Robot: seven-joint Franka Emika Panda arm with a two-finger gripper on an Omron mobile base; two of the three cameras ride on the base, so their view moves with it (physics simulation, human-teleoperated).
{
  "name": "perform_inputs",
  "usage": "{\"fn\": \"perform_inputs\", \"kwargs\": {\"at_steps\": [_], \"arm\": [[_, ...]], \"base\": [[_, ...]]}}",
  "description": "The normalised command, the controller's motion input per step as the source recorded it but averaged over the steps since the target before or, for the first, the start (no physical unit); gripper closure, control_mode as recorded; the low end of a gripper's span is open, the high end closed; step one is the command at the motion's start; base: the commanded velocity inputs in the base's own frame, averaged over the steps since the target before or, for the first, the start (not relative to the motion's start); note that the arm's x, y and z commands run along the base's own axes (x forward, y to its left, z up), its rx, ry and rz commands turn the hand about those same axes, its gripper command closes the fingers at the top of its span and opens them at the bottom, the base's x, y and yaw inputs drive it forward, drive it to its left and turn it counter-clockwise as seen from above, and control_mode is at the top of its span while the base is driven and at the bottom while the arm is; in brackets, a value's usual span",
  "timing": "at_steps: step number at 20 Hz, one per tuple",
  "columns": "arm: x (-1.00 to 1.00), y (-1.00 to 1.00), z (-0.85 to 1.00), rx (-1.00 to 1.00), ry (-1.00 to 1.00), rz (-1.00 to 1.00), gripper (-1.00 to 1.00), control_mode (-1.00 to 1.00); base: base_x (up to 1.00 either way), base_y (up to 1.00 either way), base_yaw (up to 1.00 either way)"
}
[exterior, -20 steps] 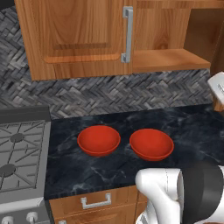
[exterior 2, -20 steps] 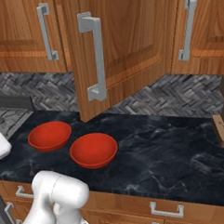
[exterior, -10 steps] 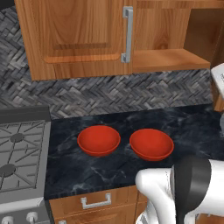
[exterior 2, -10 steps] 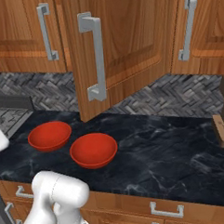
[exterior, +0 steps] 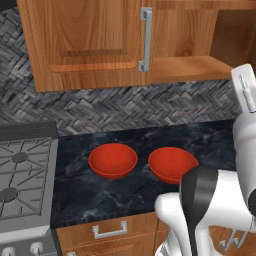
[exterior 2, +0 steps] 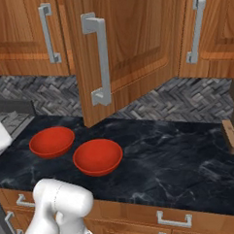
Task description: Open the cabinet. Pick the bowls from the counter and place them in the cabinet. Then close the cabinet.
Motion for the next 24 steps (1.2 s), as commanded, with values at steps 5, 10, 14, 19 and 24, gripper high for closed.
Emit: {"fn": "perform_inputs", "kwargs": {"at_steps": [5, 10, 14, 19, 24], "arm": [[0.45, -0.13, -0.20, 0.00, -0.08, 0.00, -1.00, -1.00], [0.24, -0.21, -0.27, 0.00, -0.11, -0.01, -1.00, -1.00], [0.19, -0.21, -0.41, -0.01, -0.11, -0.09, -1.00, -1.00], [0.35, -0.04, -0.44, -0.07, -0.12, -0.14, -1.00, -1.00], [0.36, -0.01, -0.33, -0.03, -0.14, -0.11, -1.00, -1.00]], "base": [[0.00, 0.00, 0.00], [0.00, 0.00, 0.00], [0.00, 0.00, 0.00], [0.00, 0.00, 0.00], [0.00, 0.00, 0.00]]}}
